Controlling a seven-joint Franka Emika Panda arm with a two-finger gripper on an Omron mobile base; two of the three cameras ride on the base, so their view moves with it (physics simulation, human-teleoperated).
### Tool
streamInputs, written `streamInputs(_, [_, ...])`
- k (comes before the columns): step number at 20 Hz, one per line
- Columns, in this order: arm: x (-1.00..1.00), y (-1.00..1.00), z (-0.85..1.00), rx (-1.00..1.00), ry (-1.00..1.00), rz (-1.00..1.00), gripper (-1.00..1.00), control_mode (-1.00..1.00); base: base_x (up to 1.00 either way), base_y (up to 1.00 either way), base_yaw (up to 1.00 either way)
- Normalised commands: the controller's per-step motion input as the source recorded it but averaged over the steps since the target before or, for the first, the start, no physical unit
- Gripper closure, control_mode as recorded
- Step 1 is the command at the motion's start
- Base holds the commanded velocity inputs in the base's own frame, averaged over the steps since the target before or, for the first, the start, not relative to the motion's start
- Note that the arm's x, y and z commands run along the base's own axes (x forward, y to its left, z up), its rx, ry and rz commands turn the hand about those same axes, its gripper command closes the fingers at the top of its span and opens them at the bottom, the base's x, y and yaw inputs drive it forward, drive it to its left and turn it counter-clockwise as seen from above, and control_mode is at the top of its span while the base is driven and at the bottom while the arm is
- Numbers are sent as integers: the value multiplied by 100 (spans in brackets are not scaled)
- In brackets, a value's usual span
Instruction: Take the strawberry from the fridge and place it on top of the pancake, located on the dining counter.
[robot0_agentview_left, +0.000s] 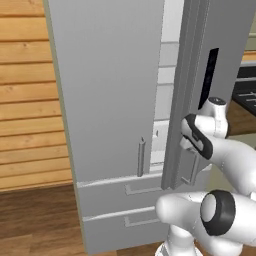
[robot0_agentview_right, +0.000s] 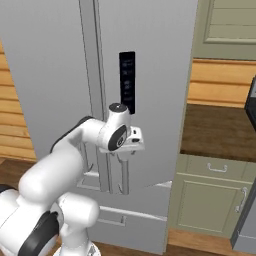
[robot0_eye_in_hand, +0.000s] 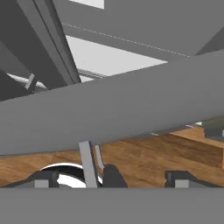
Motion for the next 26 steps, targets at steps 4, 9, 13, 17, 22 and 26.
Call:
streamInputs(4, [-21, 0, 68, -12, 0, -4, -100, -100, 0, 0, 0])
streamInputs(9, [-54, 7, 15, -14, -14, 0, -100, -100, 0, 0, 0])
streamInputs(13, [-76, 1, 8, -12, -16, 0, -100, -100, 0, 0, 0])
streamInputs(17, [-47, 42, 41, -24, -6, -1, -100, -100, 0, 0, 0])
streamInputs(22, [-35, 62, 50, -31, -1, -2, -100, -100, 0, 0, 0])
streamInputs(26, [0, 85, 38, -37, 0, -2, -100, -100, 0, 0, 0])
